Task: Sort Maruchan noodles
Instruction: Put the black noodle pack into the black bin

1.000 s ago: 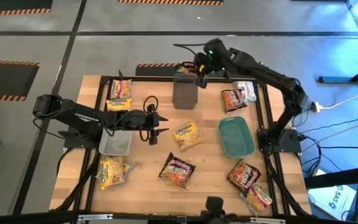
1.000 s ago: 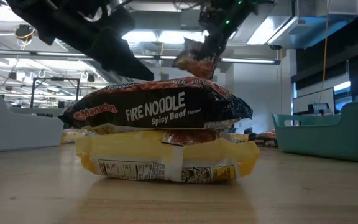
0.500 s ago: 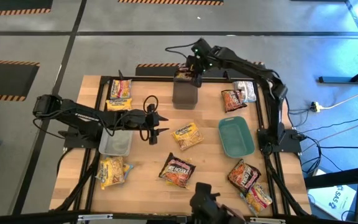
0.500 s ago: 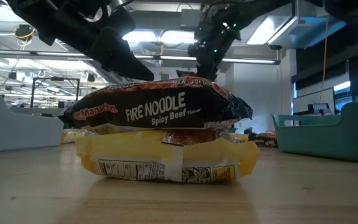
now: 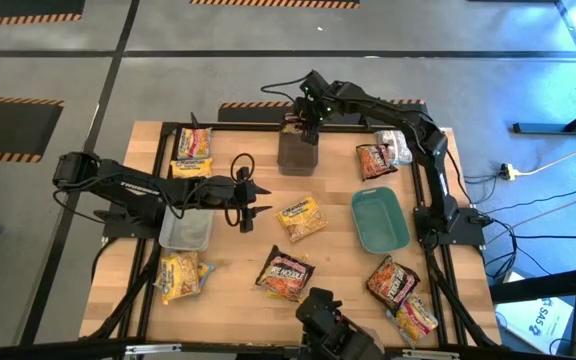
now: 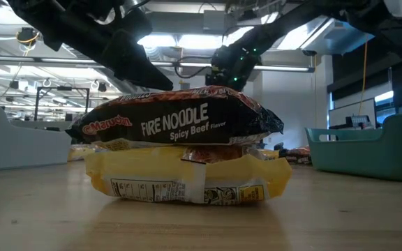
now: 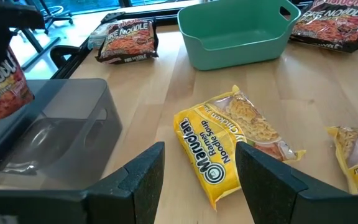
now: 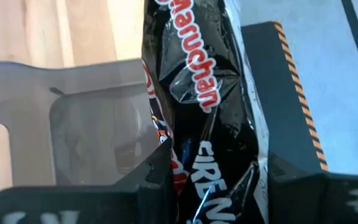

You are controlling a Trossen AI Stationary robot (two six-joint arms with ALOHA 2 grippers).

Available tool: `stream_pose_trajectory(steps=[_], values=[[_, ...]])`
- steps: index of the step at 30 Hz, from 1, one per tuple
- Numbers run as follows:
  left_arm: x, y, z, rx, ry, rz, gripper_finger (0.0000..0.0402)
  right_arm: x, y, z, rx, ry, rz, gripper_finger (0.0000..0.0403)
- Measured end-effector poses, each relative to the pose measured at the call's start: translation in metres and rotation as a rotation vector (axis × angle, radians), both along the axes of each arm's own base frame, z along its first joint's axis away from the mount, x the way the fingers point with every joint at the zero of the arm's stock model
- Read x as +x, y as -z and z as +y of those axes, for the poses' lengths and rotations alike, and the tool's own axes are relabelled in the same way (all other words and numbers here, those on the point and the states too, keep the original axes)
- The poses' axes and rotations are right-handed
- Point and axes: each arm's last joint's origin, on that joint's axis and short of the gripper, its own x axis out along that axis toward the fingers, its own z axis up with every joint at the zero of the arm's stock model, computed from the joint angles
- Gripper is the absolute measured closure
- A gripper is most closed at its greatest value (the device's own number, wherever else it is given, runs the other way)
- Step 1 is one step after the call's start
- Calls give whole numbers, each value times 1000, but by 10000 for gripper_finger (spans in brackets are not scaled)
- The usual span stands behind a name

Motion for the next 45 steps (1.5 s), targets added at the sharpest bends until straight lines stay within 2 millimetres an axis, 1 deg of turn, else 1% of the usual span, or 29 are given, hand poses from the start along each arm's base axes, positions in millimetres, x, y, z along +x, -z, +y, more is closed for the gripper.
stream_pose_trajectory(steps=[7, 10, 16, 22, 28, 30, 33, 36, 39, 42, 45], values=[[1, -2, 0, 0, 0, -22, 211, 5, 22, -3, 24, 6, 52, 297], [1, -2, -1, -11, 27, -22, 211, 6, 29, -4, 39, 9, 64, 292], [1, -2, -2, -25, 72, -29, 211, 6, 29, -4, 35, 12, 65, 259], [2, -3, -2, -23, 76, -31, 211, 7, 29, -8, -29, 46, 65, 220], [2, -3, -2, -24, 75, -32, 211, 9, 28, -10, -74, 64, 54, 208], [2, -3, -2, -27, 74, -33, 211, 11, 27, -7, -77, 57, 55, 208], [2, -3, -2, -27, 74, -33, 211, 13, 19, -4, -74, 48, 63, 208], [2, -3, -2, -28, 74, -34, 211, 14, 0, 3, -70, 32, 66, 208], [2, -3, -2, -30, 73, -34, 211, 16, -13, 11, -53, 16, 88, 207], [2, -3, -2, -51, 64, -38, 211, 16, -32, 27, -43, -14, 97, 207], [2, -3, -5, -72, 67, -39, 211, 14, -55, 51, -52, -42, 78, 207]])
